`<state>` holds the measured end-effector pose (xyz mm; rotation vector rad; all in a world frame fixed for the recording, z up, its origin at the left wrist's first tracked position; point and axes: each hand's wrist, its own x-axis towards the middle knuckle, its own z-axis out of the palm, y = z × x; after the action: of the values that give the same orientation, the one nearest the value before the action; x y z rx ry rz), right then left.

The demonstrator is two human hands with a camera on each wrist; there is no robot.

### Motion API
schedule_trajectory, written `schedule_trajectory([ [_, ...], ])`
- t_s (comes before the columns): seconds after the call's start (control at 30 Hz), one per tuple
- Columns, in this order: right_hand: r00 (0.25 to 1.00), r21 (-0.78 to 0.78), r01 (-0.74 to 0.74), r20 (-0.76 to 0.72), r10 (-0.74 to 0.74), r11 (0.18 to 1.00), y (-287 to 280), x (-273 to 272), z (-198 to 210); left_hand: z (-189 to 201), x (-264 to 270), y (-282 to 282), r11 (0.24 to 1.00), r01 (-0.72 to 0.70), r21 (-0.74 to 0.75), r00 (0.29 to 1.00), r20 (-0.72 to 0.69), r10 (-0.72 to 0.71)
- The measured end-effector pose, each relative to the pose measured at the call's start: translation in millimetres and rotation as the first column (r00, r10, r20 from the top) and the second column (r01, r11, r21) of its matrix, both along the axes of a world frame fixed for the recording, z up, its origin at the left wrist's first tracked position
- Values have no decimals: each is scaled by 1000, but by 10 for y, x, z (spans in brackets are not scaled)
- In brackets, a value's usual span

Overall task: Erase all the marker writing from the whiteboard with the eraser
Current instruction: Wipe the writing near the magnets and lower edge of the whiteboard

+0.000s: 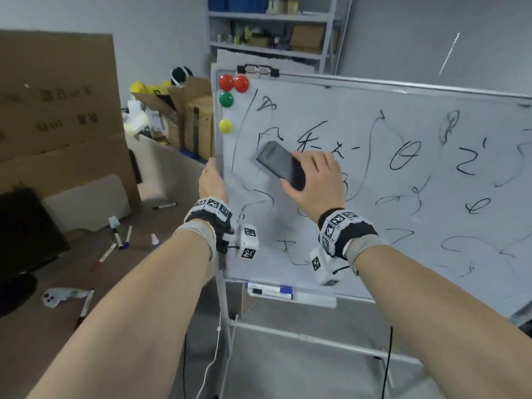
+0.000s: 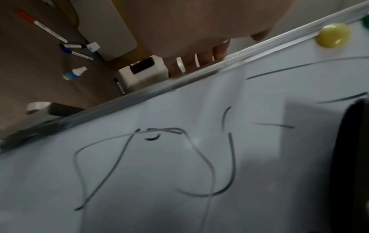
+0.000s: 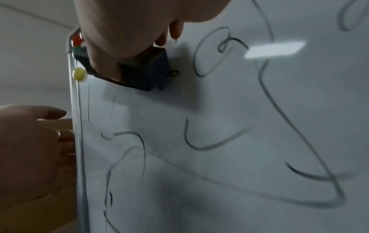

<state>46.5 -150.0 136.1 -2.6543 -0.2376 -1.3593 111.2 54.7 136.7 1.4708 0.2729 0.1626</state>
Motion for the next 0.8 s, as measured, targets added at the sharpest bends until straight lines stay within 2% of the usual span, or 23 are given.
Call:
schedule_trajectory([
  [0.07,997,-18,-21,77,22,1000,74,100,212,159,66,8,992,-9,-123,1000,12,11],
  [0.13,989,-13,-16,146,18,1000,131,186,382,293,94,19,989,2,-148,999,34,3],
  [0.3,967,24,24,253,-30,999,225,305,715,389,148,71,998,68,-5,994,84,-67],
  [0.47,960,-9,22,278,-19,1000,387,411,769,321,238,134,989,135,56,987,84,-139],
  [0.5,967,-45,8,254,4,999,399,412,758,315,248,134,989,137,53,987,81,-141],
  [0.6,983,-303,22,178,34,953,348,376,676,314,242,121,987,147,63,986,72,-151],
  [0.63,982,-315,46,188,14,948,316,368,673,310,239,110,987,148,61,986,67,-152],
  [0.73,955,-94,121,282,-90,988,309,371,774,276,249,109,987,147,65,986,66,-152],
  [0.8,943,-43,148,307,-128,988,345,373,840,255,280,126,986,151,73,985,70,-156],
])
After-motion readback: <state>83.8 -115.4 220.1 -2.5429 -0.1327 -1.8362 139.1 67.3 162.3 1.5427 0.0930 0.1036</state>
